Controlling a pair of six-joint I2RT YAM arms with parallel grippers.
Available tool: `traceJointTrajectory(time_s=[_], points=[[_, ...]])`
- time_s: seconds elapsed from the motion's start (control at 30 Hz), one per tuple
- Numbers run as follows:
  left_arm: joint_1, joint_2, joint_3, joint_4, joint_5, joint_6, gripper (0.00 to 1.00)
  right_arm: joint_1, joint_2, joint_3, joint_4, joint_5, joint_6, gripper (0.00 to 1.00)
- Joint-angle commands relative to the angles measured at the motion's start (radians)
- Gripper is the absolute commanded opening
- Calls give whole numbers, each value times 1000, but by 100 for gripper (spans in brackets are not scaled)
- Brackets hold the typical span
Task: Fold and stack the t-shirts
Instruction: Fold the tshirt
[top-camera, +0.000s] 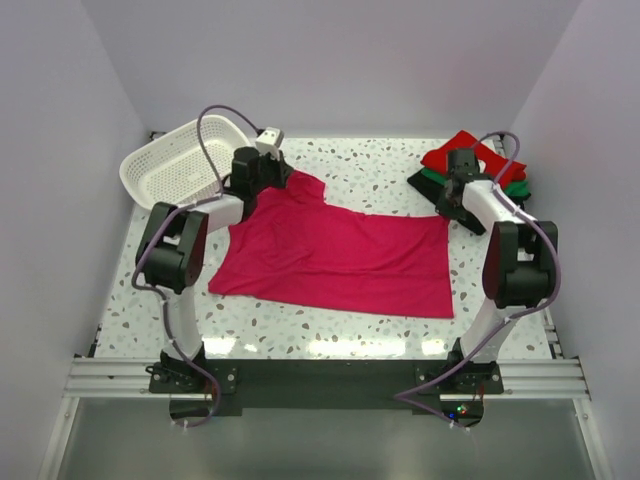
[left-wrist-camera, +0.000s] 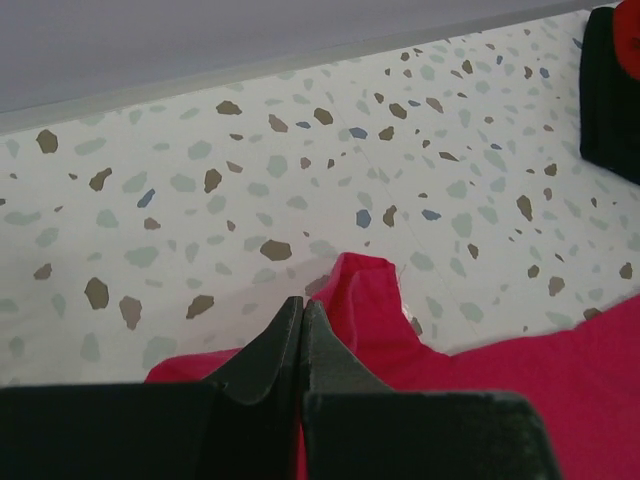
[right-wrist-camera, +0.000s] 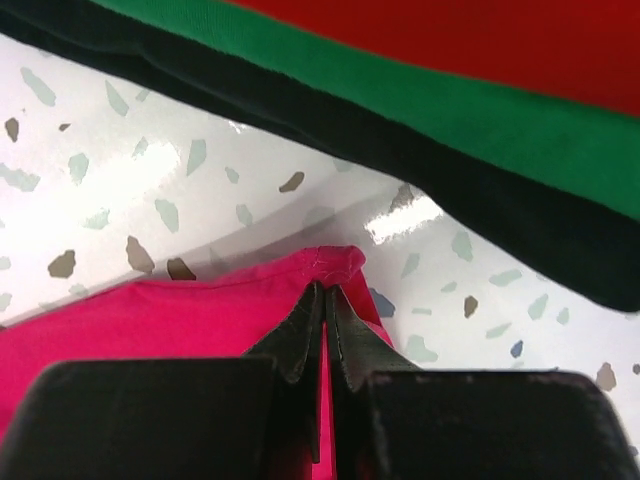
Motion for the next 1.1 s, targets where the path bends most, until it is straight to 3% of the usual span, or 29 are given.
traceJointTrajectory(time_s=[0.0, 0.53, 1.07], points=[[11, -165, -122, 159, -11, 13, 0, -2, -103, -38, -5, 20, -12, 0], [8, -628, -737, 363, -131, -92, 0, -2, -304, -257, 15, 43, -12, 0], [-3, -1114, -1101, 315, -259, -181, 0, -1, -521, -470, 65, 6, 11, 0]])
